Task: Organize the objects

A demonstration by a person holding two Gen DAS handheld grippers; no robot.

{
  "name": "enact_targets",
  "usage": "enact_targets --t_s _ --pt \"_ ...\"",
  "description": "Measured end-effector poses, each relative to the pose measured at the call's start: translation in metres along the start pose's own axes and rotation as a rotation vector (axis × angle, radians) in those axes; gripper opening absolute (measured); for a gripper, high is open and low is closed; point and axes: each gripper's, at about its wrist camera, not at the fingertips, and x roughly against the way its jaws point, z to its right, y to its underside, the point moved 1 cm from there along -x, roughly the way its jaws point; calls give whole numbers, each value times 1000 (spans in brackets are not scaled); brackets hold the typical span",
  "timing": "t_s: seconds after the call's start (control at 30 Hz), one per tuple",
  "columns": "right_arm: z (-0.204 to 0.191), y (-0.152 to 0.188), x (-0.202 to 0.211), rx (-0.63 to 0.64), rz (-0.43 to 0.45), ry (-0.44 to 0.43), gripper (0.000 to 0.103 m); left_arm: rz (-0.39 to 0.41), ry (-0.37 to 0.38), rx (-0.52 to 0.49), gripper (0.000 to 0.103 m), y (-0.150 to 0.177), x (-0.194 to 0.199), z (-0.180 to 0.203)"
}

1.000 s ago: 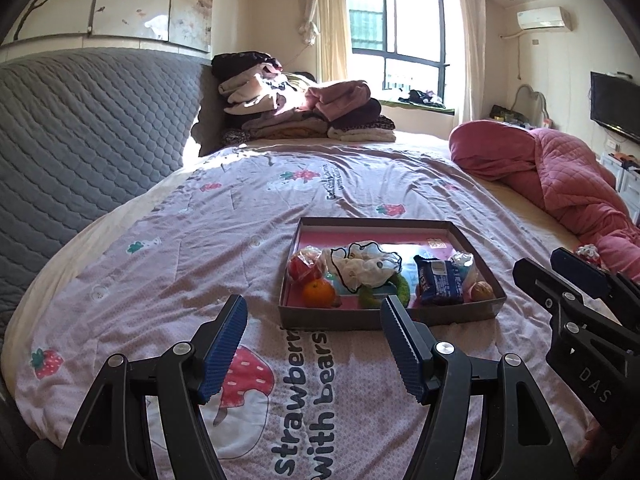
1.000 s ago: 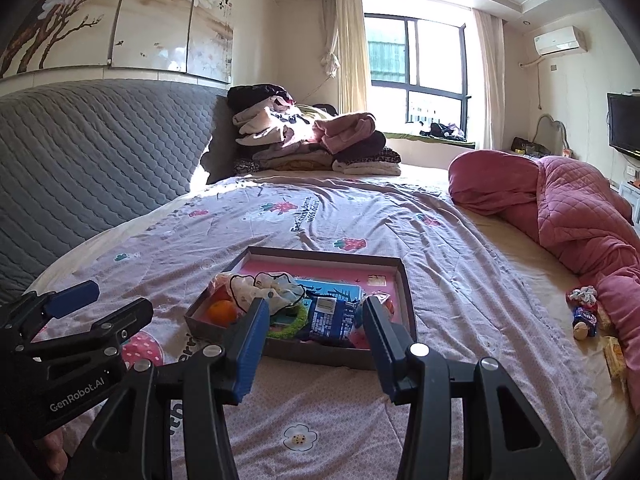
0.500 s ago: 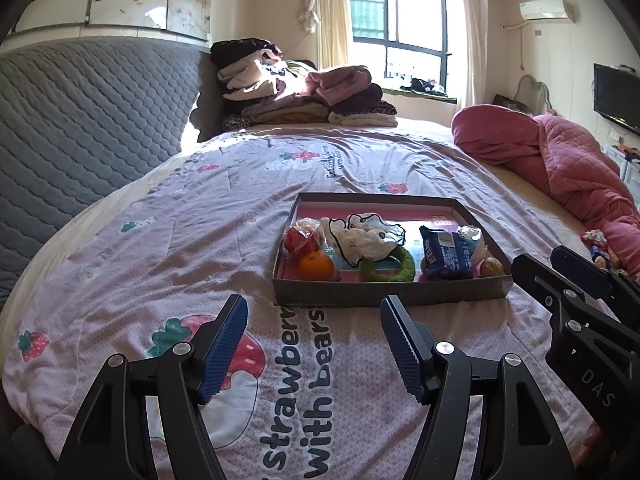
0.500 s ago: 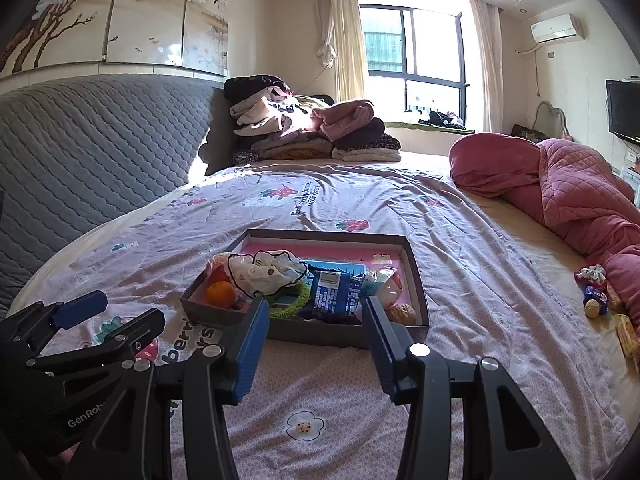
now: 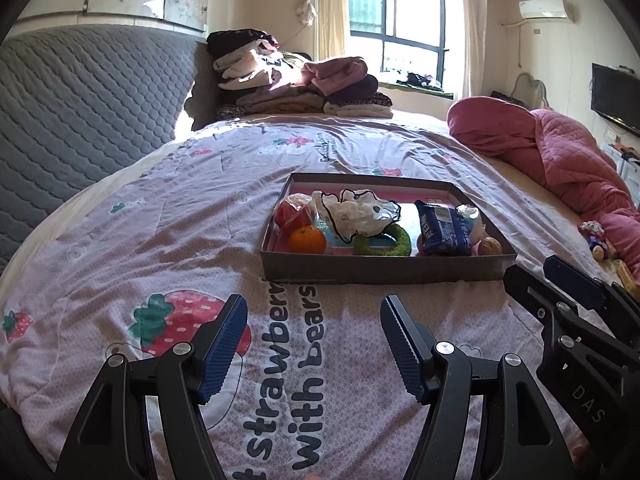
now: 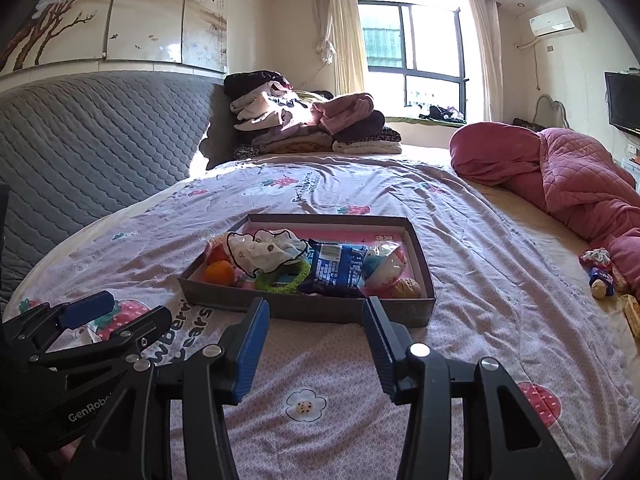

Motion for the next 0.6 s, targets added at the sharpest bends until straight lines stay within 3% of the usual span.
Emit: enact_targets --t_s 0.6 --pt "7 31 -15 -25 -39 43 49 -10 6 -6 71 21 -16 -1"
